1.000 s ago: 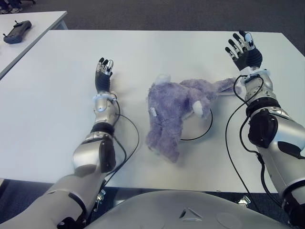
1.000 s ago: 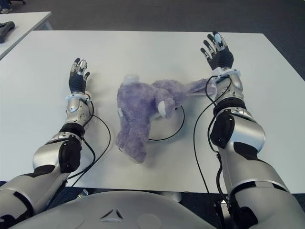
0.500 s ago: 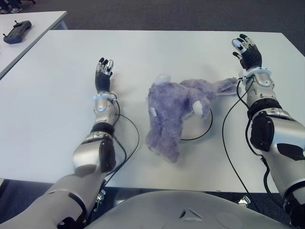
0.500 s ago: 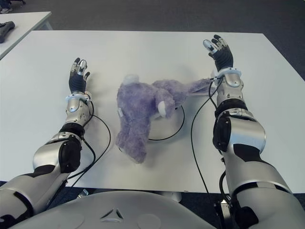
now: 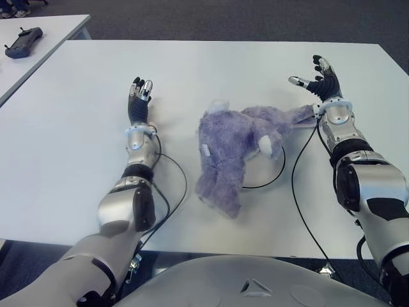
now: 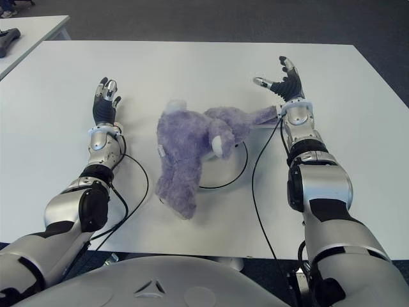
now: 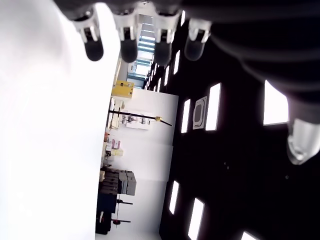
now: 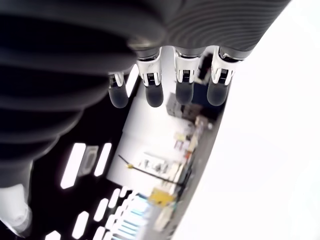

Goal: Put the doll into the plate.

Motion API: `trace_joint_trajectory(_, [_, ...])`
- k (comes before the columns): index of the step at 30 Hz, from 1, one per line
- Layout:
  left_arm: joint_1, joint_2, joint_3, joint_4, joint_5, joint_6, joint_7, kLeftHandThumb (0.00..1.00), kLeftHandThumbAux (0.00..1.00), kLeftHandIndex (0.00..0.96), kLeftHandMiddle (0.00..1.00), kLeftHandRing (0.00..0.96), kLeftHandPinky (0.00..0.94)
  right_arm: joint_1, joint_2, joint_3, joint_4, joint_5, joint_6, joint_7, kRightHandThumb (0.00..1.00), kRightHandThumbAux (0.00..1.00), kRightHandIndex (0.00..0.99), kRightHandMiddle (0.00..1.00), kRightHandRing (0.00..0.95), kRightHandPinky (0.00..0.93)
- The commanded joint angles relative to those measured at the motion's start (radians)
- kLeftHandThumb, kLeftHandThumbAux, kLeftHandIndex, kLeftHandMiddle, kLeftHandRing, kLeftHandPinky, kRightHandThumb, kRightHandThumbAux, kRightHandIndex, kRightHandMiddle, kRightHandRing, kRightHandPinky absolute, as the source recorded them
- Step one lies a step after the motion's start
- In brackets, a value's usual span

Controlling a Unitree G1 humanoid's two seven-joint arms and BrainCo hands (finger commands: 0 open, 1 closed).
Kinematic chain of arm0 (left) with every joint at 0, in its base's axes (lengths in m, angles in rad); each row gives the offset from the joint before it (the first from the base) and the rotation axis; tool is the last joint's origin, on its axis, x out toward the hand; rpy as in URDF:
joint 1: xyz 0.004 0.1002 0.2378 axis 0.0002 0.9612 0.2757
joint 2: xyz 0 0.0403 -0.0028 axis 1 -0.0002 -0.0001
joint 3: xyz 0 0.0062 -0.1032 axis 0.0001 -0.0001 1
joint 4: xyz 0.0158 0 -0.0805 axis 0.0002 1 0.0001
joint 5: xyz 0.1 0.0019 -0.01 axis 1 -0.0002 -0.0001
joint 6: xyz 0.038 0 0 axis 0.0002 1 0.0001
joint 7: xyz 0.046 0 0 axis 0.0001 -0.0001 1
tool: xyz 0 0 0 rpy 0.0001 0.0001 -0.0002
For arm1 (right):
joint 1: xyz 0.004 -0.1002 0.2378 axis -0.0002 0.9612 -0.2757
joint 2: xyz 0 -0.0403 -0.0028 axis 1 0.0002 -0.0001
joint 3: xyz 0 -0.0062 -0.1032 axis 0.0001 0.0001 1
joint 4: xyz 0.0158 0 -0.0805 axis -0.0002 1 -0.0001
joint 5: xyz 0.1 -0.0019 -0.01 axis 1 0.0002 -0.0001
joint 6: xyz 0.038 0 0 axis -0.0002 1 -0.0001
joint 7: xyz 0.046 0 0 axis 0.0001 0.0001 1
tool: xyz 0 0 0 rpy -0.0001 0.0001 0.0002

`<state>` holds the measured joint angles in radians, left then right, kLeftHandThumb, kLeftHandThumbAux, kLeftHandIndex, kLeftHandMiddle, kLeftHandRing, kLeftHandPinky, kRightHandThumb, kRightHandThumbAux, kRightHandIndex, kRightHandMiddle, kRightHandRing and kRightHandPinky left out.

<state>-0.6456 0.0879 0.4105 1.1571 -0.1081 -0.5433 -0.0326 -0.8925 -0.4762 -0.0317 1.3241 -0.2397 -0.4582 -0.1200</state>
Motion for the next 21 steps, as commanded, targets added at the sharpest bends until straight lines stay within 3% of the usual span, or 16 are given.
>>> trace_joint_trajectory(1, [0.259, -0.099, 0.008, 0.151, -0.018, 0.028, 0.016, 0.000, 0.449, 0.021, 0.078, 0.044, 0.010, 0.066, -0.061, 0.043, 0.033, -0.071, -0.029, -0.036, 0.000, 0.691, 0.056, 0.027, 0.000, 0.000])
trace_joint_trajectory(12, [0.259, -0.103, 0.018, 0.150, -0.027, 0.018, 0.016, 0.000, 0.445, 0.032, 0.086, 0.052, 0.015, 0.114, -0.076, 0.035, 0.046, -0.074, 0.013, -0.035, 0.000, 0.709, 0.052, 0.044, 0.011, 0.020])
trace_joint_trajectory(21, [0.261, -0.097, 0.011, 0.151, -0.018, 0.020, 0.015, 0.000, 0.440, 0.035, 0.088, 0.054, 0.015, 0.153, -0.042, 0.015, 0.047, -0.053, 0.017, -0.049, 0.000, 0.719, 0.043, 0.053, 0.023, 0.043])
